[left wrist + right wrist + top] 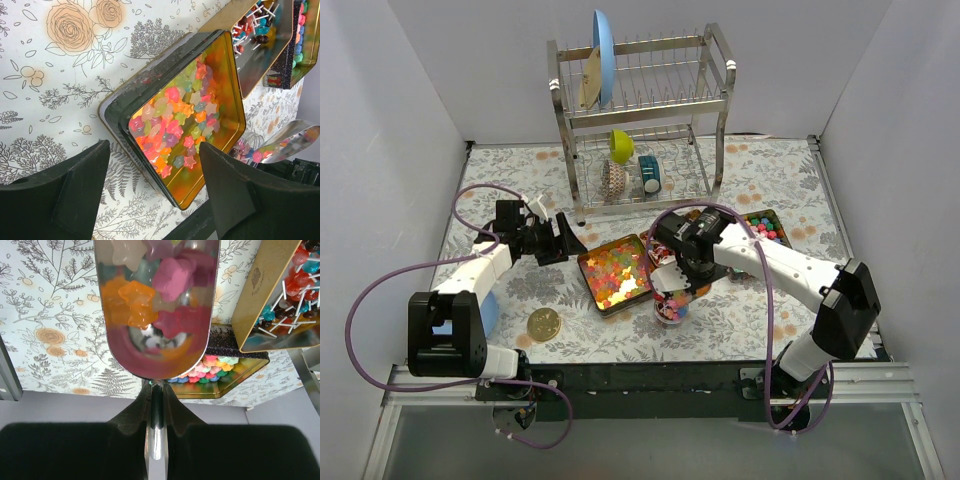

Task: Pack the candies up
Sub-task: Place the fake candies in the packing bottle.

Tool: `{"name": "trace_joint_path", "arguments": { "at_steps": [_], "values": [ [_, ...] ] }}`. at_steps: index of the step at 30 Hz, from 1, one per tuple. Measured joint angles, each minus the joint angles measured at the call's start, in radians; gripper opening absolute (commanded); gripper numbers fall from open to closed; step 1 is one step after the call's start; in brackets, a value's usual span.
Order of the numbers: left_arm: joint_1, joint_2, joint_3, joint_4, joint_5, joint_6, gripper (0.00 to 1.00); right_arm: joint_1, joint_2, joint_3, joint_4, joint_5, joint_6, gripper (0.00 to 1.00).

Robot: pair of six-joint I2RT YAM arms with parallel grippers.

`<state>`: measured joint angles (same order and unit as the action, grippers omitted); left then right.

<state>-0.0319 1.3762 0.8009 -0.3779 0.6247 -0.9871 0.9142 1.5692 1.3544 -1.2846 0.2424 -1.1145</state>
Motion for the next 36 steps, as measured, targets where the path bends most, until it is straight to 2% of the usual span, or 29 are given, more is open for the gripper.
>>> {"name": "trace_joint_path", "arguments": {
  "at_steps": [13, 29, 36],
  "values": [
    [0.004, -0.001, -0.008, 0.018, 0.004, -0.012, 0.71, 0.090, 0.019, -0.005, 0.000, 0.117, 0.047, 0.01],
    [0.006, -0.010, -0.024, 0.024, 0.012, -0.020, 0.71, 0.106, 0.013, -0.031, 0.000, 0.165, 0.068, 0.01],
    [0.012, -0.017, -0.024, 0.024, 0.012, -0.023, 0.71, 0.106, -0.056, -0.064, 0.000, 0.197, 0.064, 0.01]
  ]
}}
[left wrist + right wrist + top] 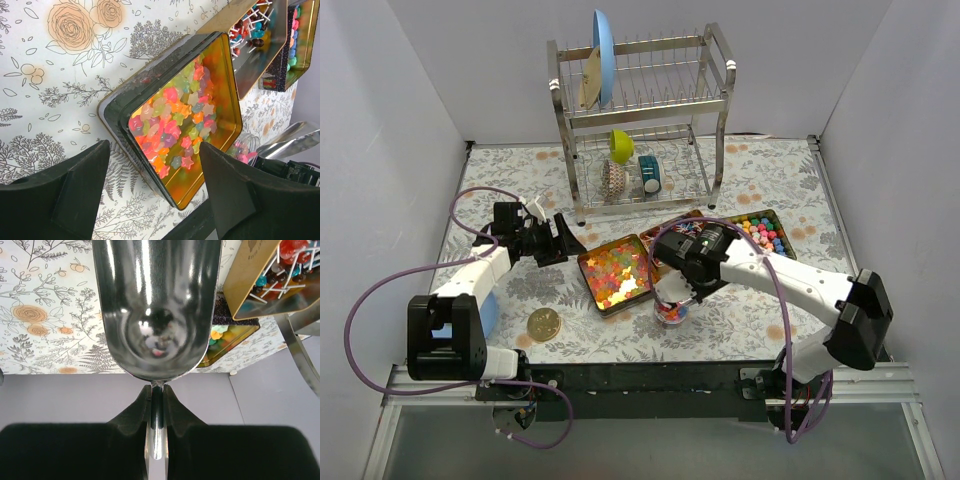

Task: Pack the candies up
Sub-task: Place the fake candies in the packing bottle.

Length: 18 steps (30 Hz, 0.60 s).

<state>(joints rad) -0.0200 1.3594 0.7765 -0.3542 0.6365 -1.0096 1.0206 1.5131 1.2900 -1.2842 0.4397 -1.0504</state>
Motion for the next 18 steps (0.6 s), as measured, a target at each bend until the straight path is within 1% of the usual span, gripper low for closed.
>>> {"name": "trace_joint_path", "arguments": {
  "at_steps": [4, 8, 11, 13, 18],
  "values": [
    [0.002, -0.003, -0.003, 0.000, 0.001, 0.000, 0.71, -0.003, -0.062, -0.026, -0.004, -0.001, 0.005, 0.01],
    [0.004, -0.003, -0.003, 0.000, 0.003, 0.000, 0.71, -0.016, -0.066, -0.026, -0.006, -0.007, 0.032, 0.01],
    [0.005, -0.003, -0.003, 0.000, 0.004, 0.000, 0.72, -0.090, -0.067, -0.022, 0.000, -0.074, 0.072, 0.01],
    [0.005, -0.003, -0.003, 0.000, 0.005, 0.000, 0.71, -0.219, -0.072, -0.013, 0.025, -0.164, 0.112, 0.01],
    [0.005, 0.009, -0.003, 0.000, 0.011, 0.000, 0.71, -0.644, -0.138, -0.011, 0.157, -0.321, 0.237, 0.01]
  ]
}}
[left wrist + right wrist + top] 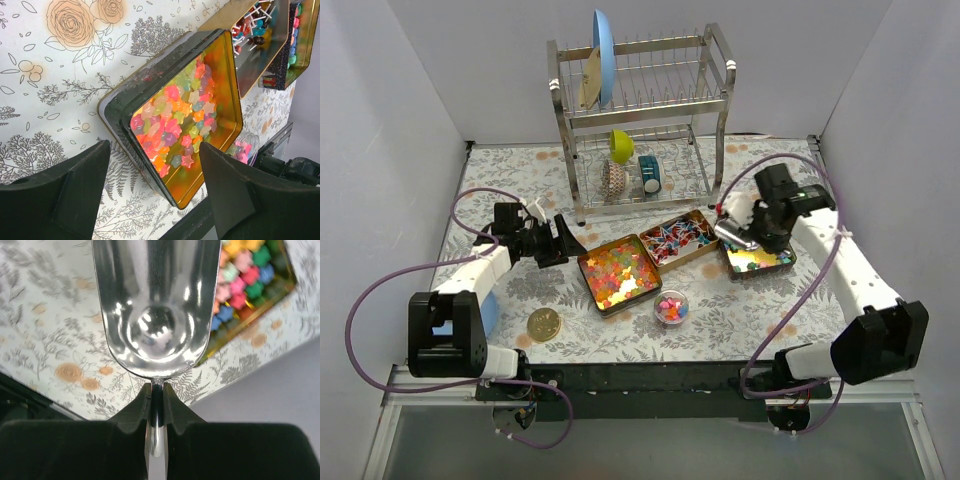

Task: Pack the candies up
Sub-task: Place the fake candies in the packing bottle, then place the spatula at the center of the board.

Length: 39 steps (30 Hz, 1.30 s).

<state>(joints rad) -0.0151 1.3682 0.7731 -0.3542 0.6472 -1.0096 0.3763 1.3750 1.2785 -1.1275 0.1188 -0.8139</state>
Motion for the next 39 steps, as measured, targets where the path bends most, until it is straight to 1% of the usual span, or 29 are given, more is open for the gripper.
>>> {"name": "trace_joint_path", "arguments": {
  "at_steps": [3, 6, 9, 12, 14, 15, 24, 25, 30, 31, 32, 33, 34, 36, 37, 39],
  "values": [
    [0.000, 0.016, 0.000, 0.000, 0.006, -0.001, 0.70, -0.182, -0.050, -0.004, 0.076, -0.073, 0.066, 0.01],
    [0.000, 0.033, 0.001, -0.006, 0.015, -0.003, 0.70, -0.342, -0.041, -0.005, 0.159, -0.121, 0.146, 0.01],
    [0.000, 0.048, 0.013, -0.036, 0.019, 0.002, 0.70, -0.477, 0.069, 0.036, 0.211, -0.146, 0.229, 0.01],
    [0.000, 0.066, 0.037, -0.066, 0.019, 0.021, 0.71, -0.571, 0.220, 0.086, 0.282, -0.167, 0.299, 0.01],
    [0.000, 0.081, 0.057, -0.086, 0.017, 0.038, 0.73, -0.608, 0.290, 0.084, 0.339, -0.167, 0.319, 0.01],
    [0.000, 0.089, 0.067, -0.096, 0.014, 0.050, 0.98, -0.616, 0.315, 0.080, 0.359, -0.167, 0.322, 0.01],
    [0.007, 0.143, 0.171, -0.177, -0.083, 0.204, 0.98, -0.609, 0.468, 0.064, 0.498, -0.154, 0.312, 0.01],
    [0.007, 0.144, 0.176, -0.183, -0.092, 0.223, 0.98, -0.609, 0.487, 0.064, 0.504, -0.152, 0.312, 0.08],
    [0.007, 0.144, 0.185, -0.222, -0.136, 0.301, 0.98, -0.610, 0.532, 0.065, 0.506, -0.152, 0.310, 0.24],
    [0.007, 0.144, 0.185, -0.230, -0.148, 0.316, 0.98, -0.610, 0.532, 0.066, 0.506, -0.152, 0.310, 0.32],
    [0.007, 0.144, 0.185, -0.239, -0.165, 0.335, 0.98, -0.610, 0.532, 0.067, 0.506, -0.153, 0.311, 0.36],
    [0.011, 0.143, 0.185, -0.245, -0.179, 0.355, 0.98, -0.610, 0.532, 0.067, 0.505, -0.157, 0.311, 0.48],
    [0.016, 0.141, 0.182, -0.251, -0.188, 0.378, 0.98, -0.610, 0.532, 0.067, 0.501, -0.162, 0.314, 0.69],
    [0.035, 0.121, 0.168, -0.262, -0.203, 0.445, 0.98, -0.610, 0.531, 0.067, 0.494, -0.180, 0.323, 0.72],
    [0.043, 0.102, 0.158, -0.275, -0.206, 0.486, 0.98, -0.610, 0.529, 0.067, 0.491, -0.187, 0.326, 0.93],
    [0.056, 0.050, 0.144, -0.316, -0.203, 0.592, 0.98, -0.610, 0.514, 0.066, 0.490, -0.196, 0.328, 0.94]
  ]
}}
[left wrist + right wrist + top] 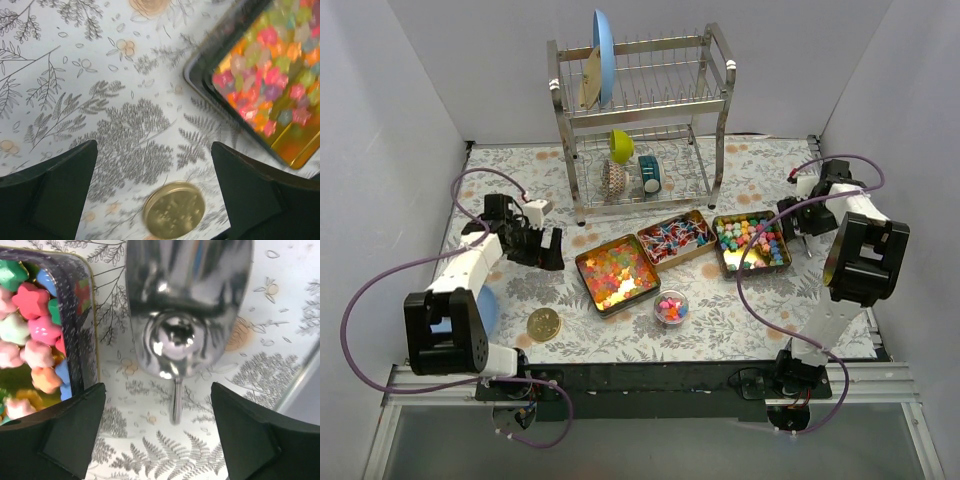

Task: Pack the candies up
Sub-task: Place the spatula at the center of the board, then pick up the bottle lid at the center of the board.

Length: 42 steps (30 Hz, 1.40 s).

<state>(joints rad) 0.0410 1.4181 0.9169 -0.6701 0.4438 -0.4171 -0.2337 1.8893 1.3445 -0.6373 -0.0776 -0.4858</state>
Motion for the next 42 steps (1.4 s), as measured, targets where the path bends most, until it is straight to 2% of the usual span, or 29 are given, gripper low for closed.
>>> {"name": "trace_joint_path", "arguments": {
  "at_steps": [6, 11, 15, 23, 32, 42],
  "values": [
    [0.003, -0.154, -0.063, -0.193, 0.041, 0.414, 0.98, -0.005, -0.134, 0.000, -0.017, -0.103, 0.052, 0.94],
    [0.003, -0.213, -0.179, -0.301, 0.058, 0.655, 0.98, 0.001, -0.188, -0.002, -0.023, -0.154, 0.063, 0.94],
    [0.003, -0.210, -0.225, -0.354, 0.058, 0.789, 0.98, 0.000, -0.193, -0.015, -0.035, -0.167, 0.063, 0.94],
    [0.003, -0.226, -0.280, -0.365, 0.058, 0.916, 0.98, 0.000, -0.219, -0.047, -0.049, -0.181, 0.063, 0.94],
    [0.003, -0.257, -0.327, -0.292, 0.003, 0.957, 0.98, 0.000, -0.230, -0.053, -0.061, -0.196, 0.060, 0.94],
    [-0.019, -0.274, -0.330, -0.294, -0.003, 0.997, 0.98, 0.000, -0.230, -0.053, -0.064, -0.218, 0.060, 0.94]
  ]
}}
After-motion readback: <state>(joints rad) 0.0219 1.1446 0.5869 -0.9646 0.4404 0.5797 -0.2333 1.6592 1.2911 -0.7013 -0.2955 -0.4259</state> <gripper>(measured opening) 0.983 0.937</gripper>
